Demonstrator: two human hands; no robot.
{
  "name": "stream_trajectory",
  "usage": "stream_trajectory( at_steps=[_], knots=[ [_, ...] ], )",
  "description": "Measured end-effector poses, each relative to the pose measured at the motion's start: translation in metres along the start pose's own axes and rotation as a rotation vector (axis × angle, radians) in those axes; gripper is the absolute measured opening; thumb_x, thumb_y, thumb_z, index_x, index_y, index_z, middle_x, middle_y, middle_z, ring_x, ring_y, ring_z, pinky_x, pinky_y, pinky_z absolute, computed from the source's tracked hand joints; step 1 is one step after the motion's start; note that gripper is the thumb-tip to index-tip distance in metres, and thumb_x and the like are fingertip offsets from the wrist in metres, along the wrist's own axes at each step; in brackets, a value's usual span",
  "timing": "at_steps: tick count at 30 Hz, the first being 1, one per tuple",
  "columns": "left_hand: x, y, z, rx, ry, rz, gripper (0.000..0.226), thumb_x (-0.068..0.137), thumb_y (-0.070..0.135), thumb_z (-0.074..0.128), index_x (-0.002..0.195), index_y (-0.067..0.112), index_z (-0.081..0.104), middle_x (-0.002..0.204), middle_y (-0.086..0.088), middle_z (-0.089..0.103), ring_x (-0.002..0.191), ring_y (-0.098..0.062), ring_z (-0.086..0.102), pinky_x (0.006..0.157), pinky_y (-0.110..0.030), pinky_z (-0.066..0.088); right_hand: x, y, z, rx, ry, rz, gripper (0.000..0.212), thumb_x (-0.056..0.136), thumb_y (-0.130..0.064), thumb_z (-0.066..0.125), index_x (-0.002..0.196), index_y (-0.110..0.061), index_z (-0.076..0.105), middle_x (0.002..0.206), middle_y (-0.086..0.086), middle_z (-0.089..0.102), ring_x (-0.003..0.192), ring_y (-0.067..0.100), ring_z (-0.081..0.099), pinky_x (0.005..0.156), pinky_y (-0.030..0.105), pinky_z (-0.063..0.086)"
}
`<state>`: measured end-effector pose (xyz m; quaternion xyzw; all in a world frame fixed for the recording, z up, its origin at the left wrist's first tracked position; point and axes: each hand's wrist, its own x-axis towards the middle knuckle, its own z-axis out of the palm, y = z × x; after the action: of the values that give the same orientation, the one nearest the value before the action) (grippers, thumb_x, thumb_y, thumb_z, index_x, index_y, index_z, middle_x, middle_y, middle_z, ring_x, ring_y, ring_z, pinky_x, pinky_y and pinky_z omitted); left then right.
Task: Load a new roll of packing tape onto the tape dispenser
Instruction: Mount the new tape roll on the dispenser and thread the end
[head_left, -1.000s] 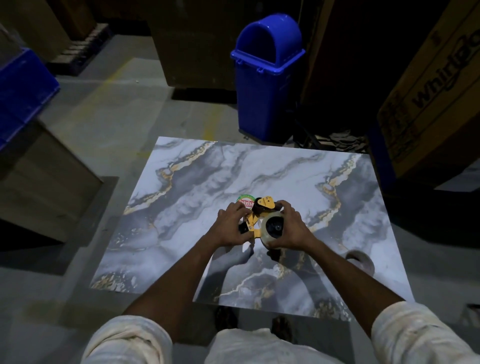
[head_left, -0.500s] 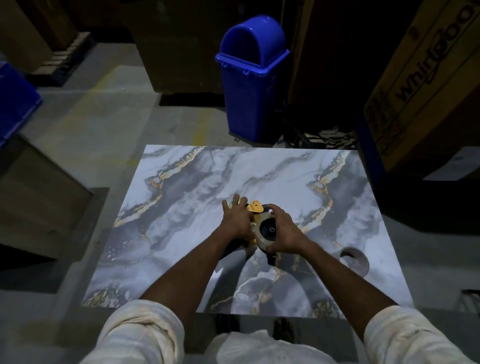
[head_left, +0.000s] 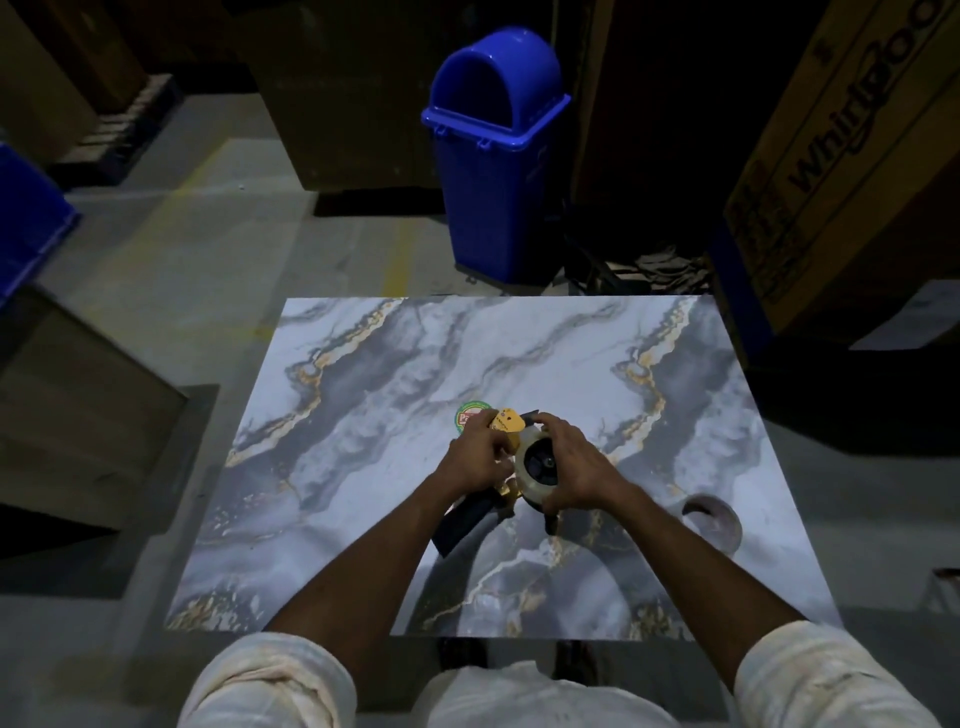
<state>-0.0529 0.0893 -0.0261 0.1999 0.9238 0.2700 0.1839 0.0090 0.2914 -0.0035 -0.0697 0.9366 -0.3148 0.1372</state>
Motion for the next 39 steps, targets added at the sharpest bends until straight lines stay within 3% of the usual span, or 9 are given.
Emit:
stream_trajectory(
  at_steps=[5,10,14,17,22,27,32,36,39],
  knots=[
    [-0.012,-0.02,-0.013,-0.418,0.36,-0.069,0.019,0.076,0.013,0.08,0.086,0.012,0.064,0.115,-0.006,0.06,0.101,-0.015,0.061,0.078,-0.012,0.049,0.003,-0.006,-0.003,-0.05,-0.067,0.037,0.12,0.056,-0.039,0.089,0.153,-0.033,0.02,0.149,0.003,0.036,0.132,0.026,0.039,0.105,0.042,0.045],
    [-0.015,-0.018,-0.028,-0.502,0.287,-0.426,0.027,0.077,0.034,0.079,0.07,0.009,0.073,0.063,-0.004,0.073,0.052,-0.007,0.066,0.056,-0.028,0.05,0.032,-0.027,-0.015,-0.024,0.043,0.01,0.069,0.09,-0.031,0.062,0.153,-0.017,0.039,0.157,0.007,0.043,0.144,0.026,0.037,0.116,0.042,0.034],
    [-0.006,-0.005,-0.026,-0.46,0.16,-0.51,0.042,0.057,0.046,0.079,0.067,0.006,0.075,0.057,-0.006,0.071,0.056,-0.021,0.07,0.056,-0.035,0.057,0.071,-0.042,-0.019,-0.189,-0.19,-0.083,0.062,0.096,-0.026,0.065,0.154,-0.02,0.042,0.162,0.01,0.036,0.149,0.028,0.032,0.12,0.044,0.032],
    [-0.006,0.008,-0.024,-0.414,0.136,-0.562,0.039,0.051,0.036,0.069,0.071,0.003,0.073,0.062,-0.006,0.069,0.057,-0.02,0.067,0.047,-0.026,0.048,0.089,-0.045,-0.015,-0.375,-0.366,-0.136,0.058,0.081,-0.024,0.075,0.137,-0.02,0.059,0.133,0.013,0.06,0.127,0.033,0.05,0.103,0.047,0.047],
    [-0.009,0.003,-0.009,-0.521,0.293,-0.703,0.051,0.061,0.054,0.069,0.077,0.006,0.076,0.075,-0.01,0.076,0.071,-0.024,0.074,0.06,-0.033,0.058,0.09,-0.04,-0.007,-0.397,-0.243,-0.139,0.034,0.08,-0.008,0.068,0.113,-0.011,0.065,0.114,0.012,0.064,0.11,0.03,0.056,0.081,0.035,0.046],
    [-0.028,-0.026,-0.015,-0.641,0.406,-0.894,0.031,0.083,0.036,0.066,0.069,0.01,0.072,0.065,-0.002,0.07,0.079,-0.027,0.069,0.069,-0.03,0.053,0.092,-0.015,-0.012,-0.313,-0.184,-0.038,0.024,0.078,-0.003,0.062,0.1,-0.011,0.067,0.107,0.012,0.069,0.102,0.034,0.063,0.08,0.04,0.051],
    [-0.018,-0.017,-0.017,-0.455,0.444,-0.42,0.019,0.084,0.031,0.068,0.071,0.018,0.068,0.077,0.001,0.07,0.084,-0.02,0.066,0.075,-0.033,0.052,0.068,-0.014,-0.005,-0.085,0.003,0.06,0.047,0.102,-0.014,0.053,0.148,-0.009,0.049,0.147,0.015,0.054,0.136,0.033,0.048,0.108,0.041,0.041],
    [-0.006,-0.003,-0.016,-0.034,0.222,0.032,0.019,0.078,0.034,0.066,0.087,0.022,0.077,0.098,0.004,0.064,0.108,-0.016,0.047,0.084,-0.036,0.032,0.021,-0.019,0.015,0.055,0.381,0.163,0.056,0.095,-0.038,0.064,0.144,-0.016,0.047,0.142,0.007,0.053,0.134,0.029,0.044,0.109,0.048,0.041],
    [0.006,0.008,-0.024,0.306,0.041,0.154,0.021,0.08,0.04,0.068,0.09,0.025,0.079,0.092,0.002,0.059,0.103,-0.02,0.045,0.078,-0.035,0.023,-0.009,-0.018,0.028,0.028,0.345,0.227,0.087,0.076,-0.056,0.071,0.147,-0.026,0.034,0.139,0.004,0.046,0.131,0.028,0.041,0.102,0.05,0.044]
  ],
)
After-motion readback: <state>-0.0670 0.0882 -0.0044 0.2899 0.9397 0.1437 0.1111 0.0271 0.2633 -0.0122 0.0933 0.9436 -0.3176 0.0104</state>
